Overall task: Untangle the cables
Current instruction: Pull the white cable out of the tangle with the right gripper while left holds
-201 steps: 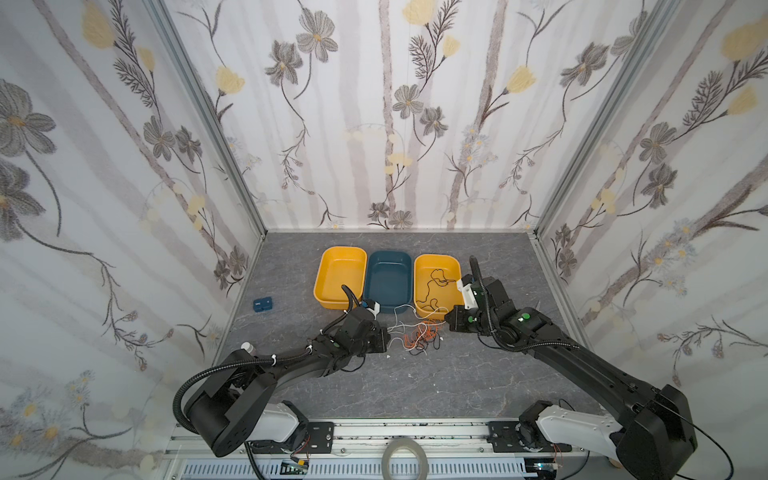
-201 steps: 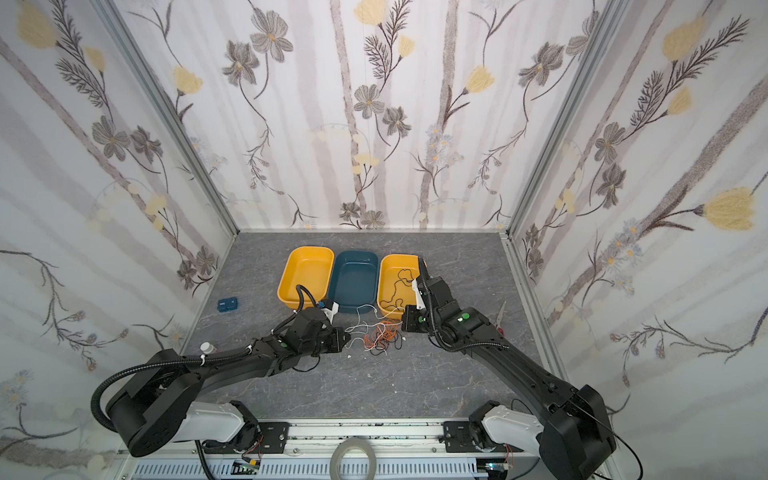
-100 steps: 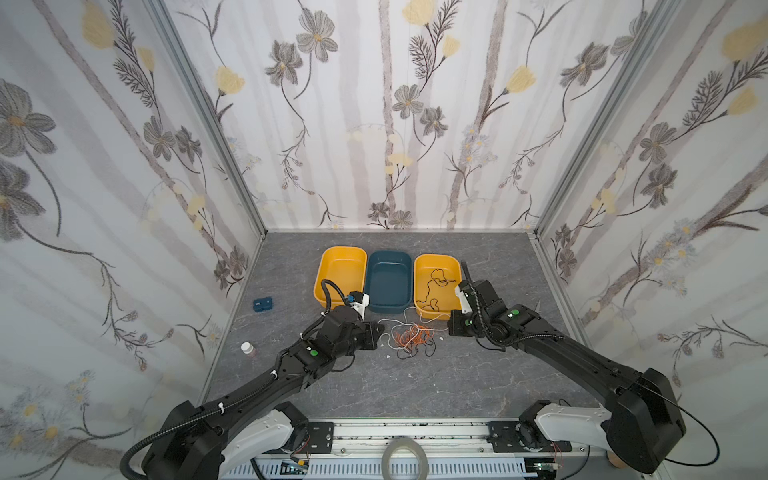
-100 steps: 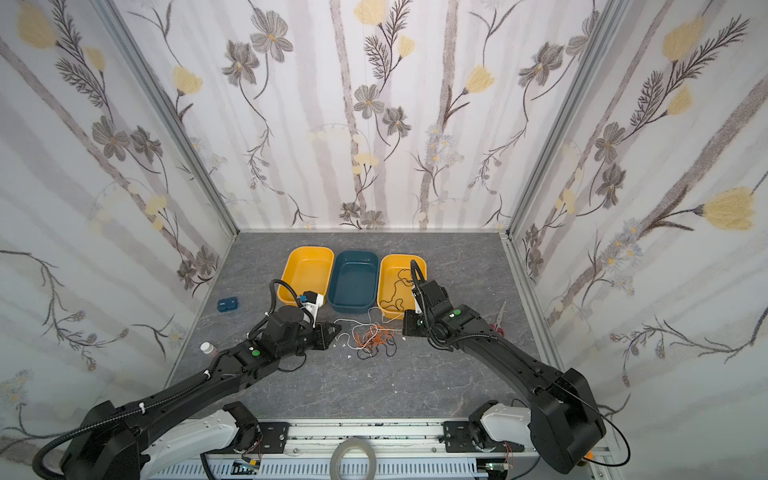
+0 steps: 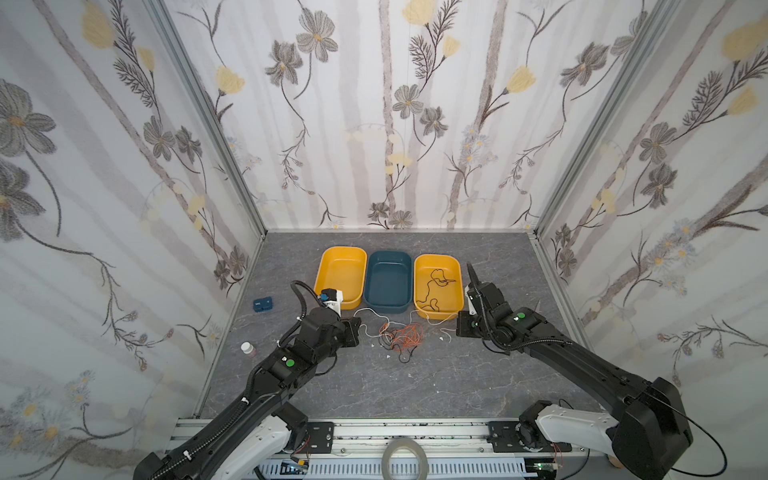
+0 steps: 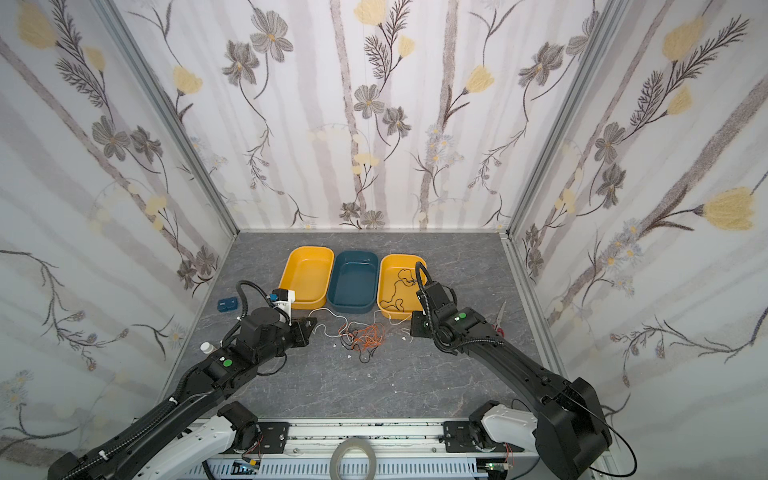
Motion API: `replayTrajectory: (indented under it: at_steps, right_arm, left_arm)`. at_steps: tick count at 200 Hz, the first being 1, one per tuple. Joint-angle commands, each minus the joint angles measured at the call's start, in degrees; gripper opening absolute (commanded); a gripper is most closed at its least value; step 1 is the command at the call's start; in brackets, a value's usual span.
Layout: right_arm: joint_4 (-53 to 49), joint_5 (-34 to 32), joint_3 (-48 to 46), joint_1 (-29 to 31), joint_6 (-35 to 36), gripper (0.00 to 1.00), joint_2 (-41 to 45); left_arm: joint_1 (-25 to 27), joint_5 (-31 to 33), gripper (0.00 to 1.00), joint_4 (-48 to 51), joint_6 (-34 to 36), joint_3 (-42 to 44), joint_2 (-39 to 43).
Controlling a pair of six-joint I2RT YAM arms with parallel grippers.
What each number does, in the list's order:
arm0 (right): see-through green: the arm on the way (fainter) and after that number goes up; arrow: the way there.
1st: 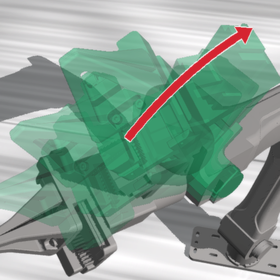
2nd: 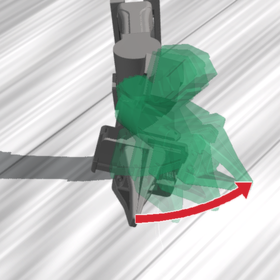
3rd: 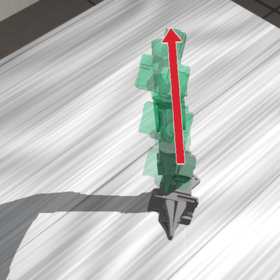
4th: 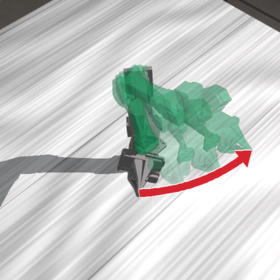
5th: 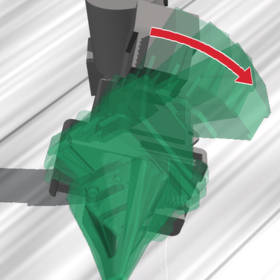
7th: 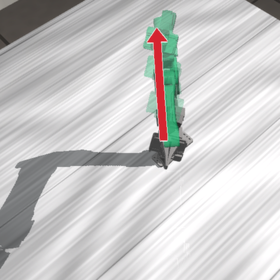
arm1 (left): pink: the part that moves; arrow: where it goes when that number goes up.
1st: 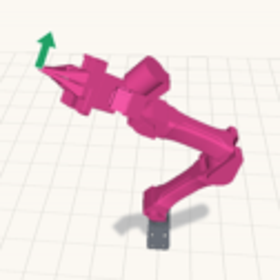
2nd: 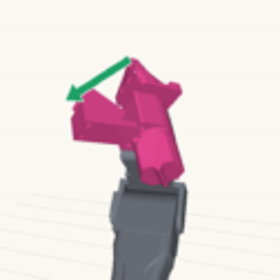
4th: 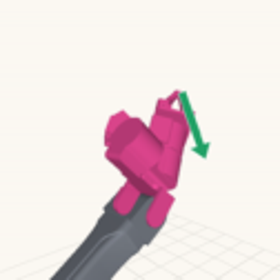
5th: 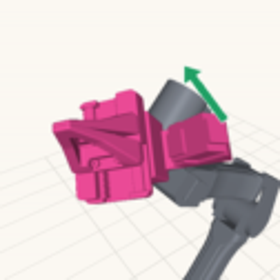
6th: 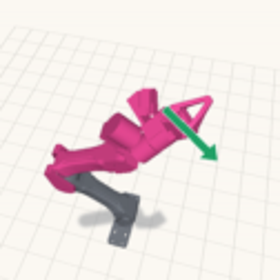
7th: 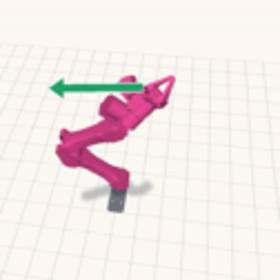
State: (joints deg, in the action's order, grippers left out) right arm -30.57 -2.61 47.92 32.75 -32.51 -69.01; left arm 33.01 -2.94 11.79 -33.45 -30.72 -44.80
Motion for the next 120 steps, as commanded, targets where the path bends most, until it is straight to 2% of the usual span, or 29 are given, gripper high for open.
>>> replayTrajectory:
  at_steps: [1,33,69,120]
  right_arm:
    - [-2.93,-4.04,-0.15,-0.27,0.21,0.00,0.91]
    - [-4.04,-4.37,0.39,-0.67,1.73,0.00,3.73]
    - [-2.60,-1.03,1.65,-0.65,5.62,0.00,9.68]
    - [0.67,4.06,1.95,-0.63,10.41,0.00,19.48]
  left_arm:
    - [-0.68,3.35,0.00,2.76,-0.74,0.22,1.17]
    - [-1.77,5.06,0.00,5.16,-1.14,0.01,1.75]
    - [-1.93,3.83,0.00,4.76,-1.01,0.31,0.48]
    - [-2.19,5.80,0.00,4.87,-1.84,1.27,-0.60]
